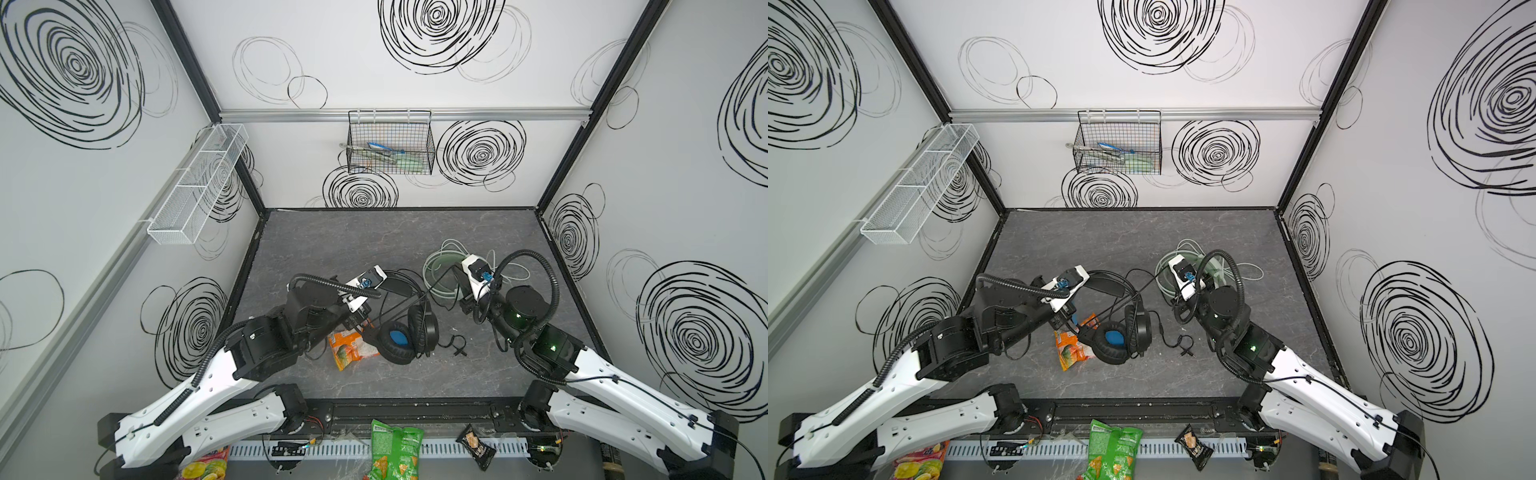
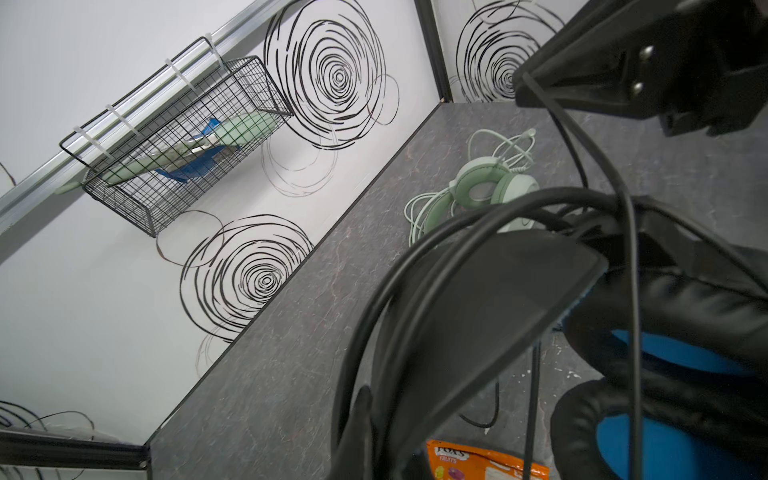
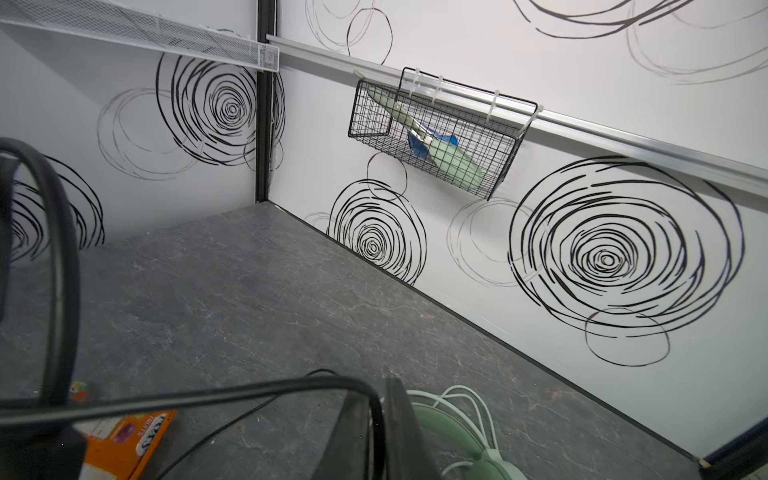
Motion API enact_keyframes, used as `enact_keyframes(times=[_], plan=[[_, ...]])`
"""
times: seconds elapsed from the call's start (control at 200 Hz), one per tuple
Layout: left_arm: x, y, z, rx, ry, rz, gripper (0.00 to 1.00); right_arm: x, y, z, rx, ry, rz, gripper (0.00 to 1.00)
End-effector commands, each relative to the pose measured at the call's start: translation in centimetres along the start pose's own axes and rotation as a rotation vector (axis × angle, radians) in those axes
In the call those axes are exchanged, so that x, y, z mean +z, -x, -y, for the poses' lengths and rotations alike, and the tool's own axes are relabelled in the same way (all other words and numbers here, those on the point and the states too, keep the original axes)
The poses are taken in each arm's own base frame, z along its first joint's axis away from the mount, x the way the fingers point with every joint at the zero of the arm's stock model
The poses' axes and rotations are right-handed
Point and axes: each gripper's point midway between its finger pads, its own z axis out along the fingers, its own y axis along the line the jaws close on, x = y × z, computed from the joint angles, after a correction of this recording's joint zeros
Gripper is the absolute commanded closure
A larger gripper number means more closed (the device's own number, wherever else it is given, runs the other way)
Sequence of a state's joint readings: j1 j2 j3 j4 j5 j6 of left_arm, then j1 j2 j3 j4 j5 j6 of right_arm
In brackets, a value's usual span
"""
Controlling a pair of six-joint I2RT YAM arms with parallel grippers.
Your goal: Wrap the headphones
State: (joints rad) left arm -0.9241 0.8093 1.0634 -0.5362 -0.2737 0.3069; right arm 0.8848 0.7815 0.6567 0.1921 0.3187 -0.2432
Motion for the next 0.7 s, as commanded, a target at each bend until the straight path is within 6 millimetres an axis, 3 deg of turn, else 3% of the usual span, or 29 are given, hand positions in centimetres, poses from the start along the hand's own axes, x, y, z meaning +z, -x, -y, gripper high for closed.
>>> enact_keyframes(times=[0.0, 0.28, 0.695], plan=[[-2.6, 5.7, -0.1, -0.113, -0.082, 0.222, 1.00, -0.2, 2.0, 0.7, 0.043, -0.012, 0.093, 0.84], [-4.9, 10.4, -0.7, -0.226, -0.148, 0.392, 1.00, -1.2, 3.5, -2.1, 0.038, 0.158, 0.208, 0.77], [-6.6, 13.3, -1.6, -0.328, -0.168, 0.499, 1.00, -2.1, 4.2, -5.0, 0.077, 0.326, 0.300, 0.71]])
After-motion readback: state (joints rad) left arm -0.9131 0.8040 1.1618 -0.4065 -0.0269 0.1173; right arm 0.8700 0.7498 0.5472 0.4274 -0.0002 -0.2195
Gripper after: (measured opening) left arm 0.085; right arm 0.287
